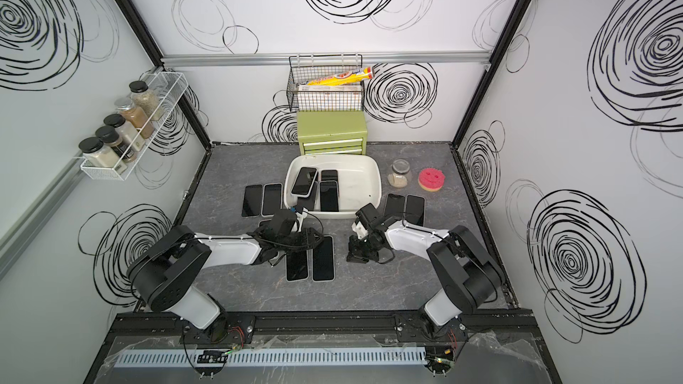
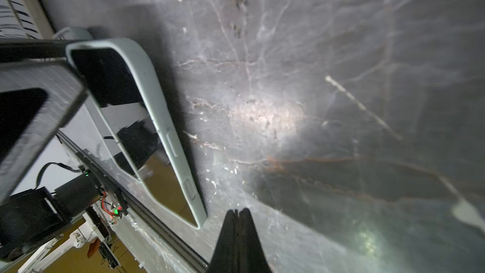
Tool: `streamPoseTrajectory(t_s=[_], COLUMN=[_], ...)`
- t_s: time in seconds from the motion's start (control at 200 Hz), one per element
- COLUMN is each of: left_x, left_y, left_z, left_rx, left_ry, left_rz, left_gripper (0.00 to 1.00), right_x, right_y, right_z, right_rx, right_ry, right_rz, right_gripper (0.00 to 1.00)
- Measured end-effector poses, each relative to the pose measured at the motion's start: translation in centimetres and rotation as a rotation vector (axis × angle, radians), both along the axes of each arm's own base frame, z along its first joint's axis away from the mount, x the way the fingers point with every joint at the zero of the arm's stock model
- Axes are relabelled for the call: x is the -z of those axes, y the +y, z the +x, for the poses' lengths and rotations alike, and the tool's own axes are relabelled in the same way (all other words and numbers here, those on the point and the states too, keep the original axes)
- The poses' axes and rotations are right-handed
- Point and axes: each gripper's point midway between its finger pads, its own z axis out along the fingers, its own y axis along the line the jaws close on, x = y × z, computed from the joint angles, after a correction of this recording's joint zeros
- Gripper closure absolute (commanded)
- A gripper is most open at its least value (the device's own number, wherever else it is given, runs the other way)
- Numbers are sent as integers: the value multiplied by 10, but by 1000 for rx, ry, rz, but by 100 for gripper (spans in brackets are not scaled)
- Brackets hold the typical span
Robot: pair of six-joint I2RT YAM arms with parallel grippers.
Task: Take the phone out of the storage box
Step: Place the phone at the center of the board, then move the phone to the center of the board.
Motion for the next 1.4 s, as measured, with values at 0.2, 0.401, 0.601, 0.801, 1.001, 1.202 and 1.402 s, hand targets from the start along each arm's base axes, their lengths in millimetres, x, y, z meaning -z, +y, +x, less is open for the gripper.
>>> streamPoseTrajectory(t_s=[0.2,0.401,0.601,0.801,1.001,1.202,1.402], left_x=[-15,-65,-146,-164,-146,-158,-180], left_y=[6,23,48,74,88,99,105], left_z=[8,21,29,32,37,54,64], left_rx=[-24,-98,-199,-271,-296,-325,-349], left_ry=[-15,-76,-212,-230,-177,-188,-233], left_rz=[35,15,-80,-82,-30,2,-3], left_gripper=[28,26,26,26,26,24,21], right_x=[2,2,2,2,-2,-79,-201], right_y=[13,31,52,64,66,91,123], right_z=[17,16,14,16,17,74,142], right_rx=[9,-20,-48,-53,-45,-35,7], right_ry=[-30,-40,-48,-40,-38,-249,-560], right_rz=[3,4,18,24,-7,-25,73], right_gripper=[100,100,100,100,99,59,27])
